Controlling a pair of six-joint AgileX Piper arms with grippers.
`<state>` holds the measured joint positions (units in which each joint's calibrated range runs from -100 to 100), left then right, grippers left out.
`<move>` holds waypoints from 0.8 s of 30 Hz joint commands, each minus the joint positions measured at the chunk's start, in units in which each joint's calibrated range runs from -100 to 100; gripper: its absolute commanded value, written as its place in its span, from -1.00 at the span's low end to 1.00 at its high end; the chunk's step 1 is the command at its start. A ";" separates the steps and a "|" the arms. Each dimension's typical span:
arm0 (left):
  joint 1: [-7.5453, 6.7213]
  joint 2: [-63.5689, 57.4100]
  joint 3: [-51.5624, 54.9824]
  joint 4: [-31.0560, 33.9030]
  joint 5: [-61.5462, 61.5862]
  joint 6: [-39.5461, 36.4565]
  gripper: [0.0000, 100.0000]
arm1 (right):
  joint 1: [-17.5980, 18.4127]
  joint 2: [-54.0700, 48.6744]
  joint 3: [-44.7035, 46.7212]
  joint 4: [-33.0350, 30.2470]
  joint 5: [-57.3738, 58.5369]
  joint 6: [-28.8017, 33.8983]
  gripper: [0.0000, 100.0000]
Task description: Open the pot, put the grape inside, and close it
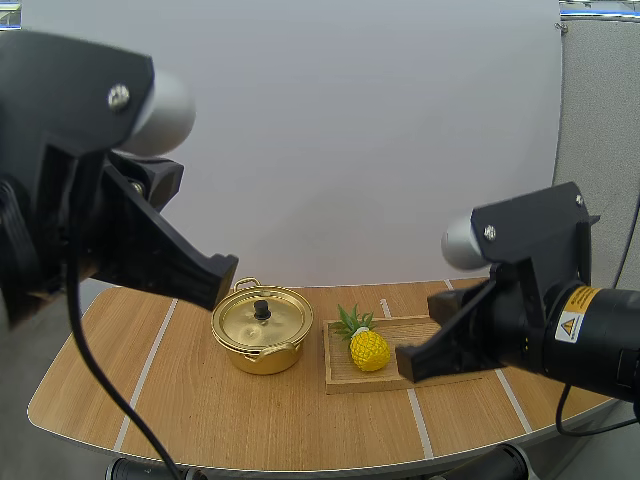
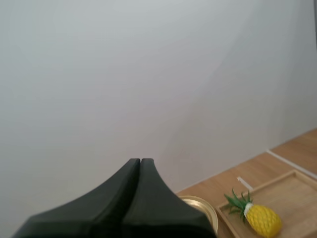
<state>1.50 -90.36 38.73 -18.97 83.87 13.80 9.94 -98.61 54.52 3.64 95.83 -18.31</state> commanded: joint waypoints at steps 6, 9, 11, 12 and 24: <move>-0.13 -6.18 13.65 8.76 -26.74 -17.18 -1.00 | -5.93 -0.58 0.03 -3.64 -30.84 5.96 -1.00; -0.13 -7.32 14.35 11.47 -26.90 -20.41 -1.00 | -6.91 -1.39 0.03 -3.64 -35.74 5.96 -1.00; -0.13 -7.94 14.61 13.60 -26.90 -21.47 -1.00 | -7.37 -1.39 0.03 -3.64 -37.09 5.96 -1.00; -0.13 -8.23 14.77 14.18 -26.90 -21.48 -1.00 | -7.48 -1.39 0.03 -3.64 -37.23 5.96 -1.00; -0.13 -9.16 35.94 14.58 -66.62 -21.56 -1.00 | -7.70 -1.39 19.67 -4.32 -74.46 5.96 -1.00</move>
<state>1.50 -99.38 61.71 -4.52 44.09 -7.28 2.52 -99.59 63.19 0.43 46.58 -12.77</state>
